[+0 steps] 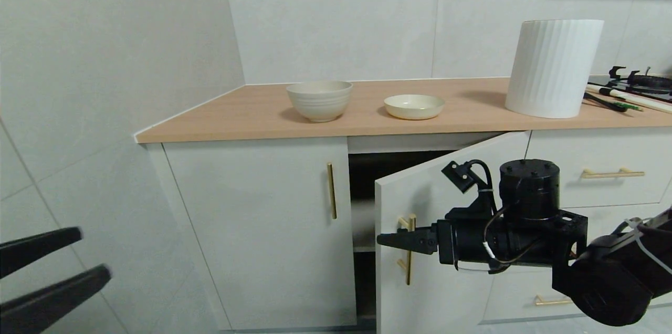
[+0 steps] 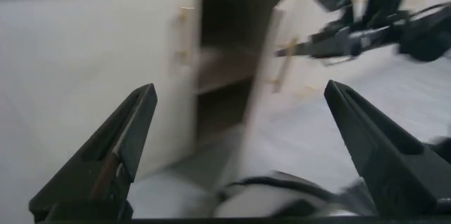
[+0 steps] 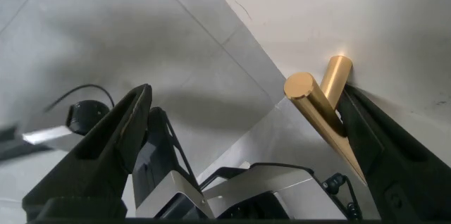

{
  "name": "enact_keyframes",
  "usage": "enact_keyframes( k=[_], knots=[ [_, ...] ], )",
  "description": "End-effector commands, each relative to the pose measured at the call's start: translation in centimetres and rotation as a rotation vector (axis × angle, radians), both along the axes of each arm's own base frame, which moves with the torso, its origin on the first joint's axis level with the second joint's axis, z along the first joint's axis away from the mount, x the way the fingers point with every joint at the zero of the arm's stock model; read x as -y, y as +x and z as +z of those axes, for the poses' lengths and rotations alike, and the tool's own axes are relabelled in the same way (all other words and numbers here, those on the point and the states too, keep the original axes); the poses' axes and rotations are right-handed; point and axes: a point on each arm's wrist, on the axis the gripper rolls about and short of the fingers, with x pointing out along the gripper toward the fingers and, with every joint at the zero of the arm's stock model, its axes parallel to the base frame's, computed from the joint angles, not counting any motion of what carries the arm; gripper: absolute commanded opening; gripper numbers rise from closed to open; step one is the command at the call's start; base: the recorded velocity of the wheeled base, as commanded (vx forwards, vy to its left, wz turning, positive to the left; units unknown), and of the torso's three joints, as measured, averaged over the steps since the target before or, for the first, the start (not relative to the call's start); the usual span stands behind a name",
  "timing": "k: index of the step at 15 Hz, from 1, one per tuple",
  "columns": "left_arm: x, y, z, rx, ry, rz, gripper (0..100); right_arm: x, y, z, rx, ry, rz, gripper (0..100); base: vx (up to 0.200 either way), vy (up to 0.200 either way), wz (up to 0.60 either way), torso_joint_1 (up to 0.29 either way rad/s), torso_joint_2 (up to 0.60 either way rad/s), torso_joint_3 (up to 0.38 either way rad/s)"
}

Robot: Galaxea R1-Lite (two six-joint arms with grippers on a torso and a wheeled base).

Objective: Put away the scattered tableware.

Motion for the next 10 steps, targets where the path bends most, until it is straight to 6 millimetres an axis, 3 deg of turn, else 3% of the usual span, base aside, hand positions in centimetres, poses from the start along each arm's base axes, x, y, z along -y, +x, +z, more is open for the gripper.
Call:
enact_keyframes(
  k=[1, 3, 8, 10],
  knots=[
    [5.4, 12.0, -3.1, -0.286, -0.065, -0.214, 100, 0.0, -0.3, -0.4, -0.017, -0.009, 0.012, 100, 0.000, 0.000, 0.00, 0.000, 0.00, 0.000],
    [7.9, 14.9, -6.0, -0.348, -0.073, -0.262, 100, -0.1, -0.3, -0.6, -0.023, -0.013, 0.012, 100, 0.000, 0.000, 0.00, 0.000, 0.00, 0.000],
    [11.3, 17.2, -12.4, -0.474, -0.027, -0.328, 100, 0.1, -0.5, -0.9, -0.029, -0.020, 0.009, 100, 0.000, 0.000, 0.00, 0.000, 0.00, 0.000],
    [12.1, 17.6, -13.3, -0.501, -0.049, -0.332, 100, 0.1, -0.4, -1.1, -0.031, -0.022, 0.008, 100, 0.000, 0.000, 0.00, 0.000, 0.00, 0.000]
  ],
)
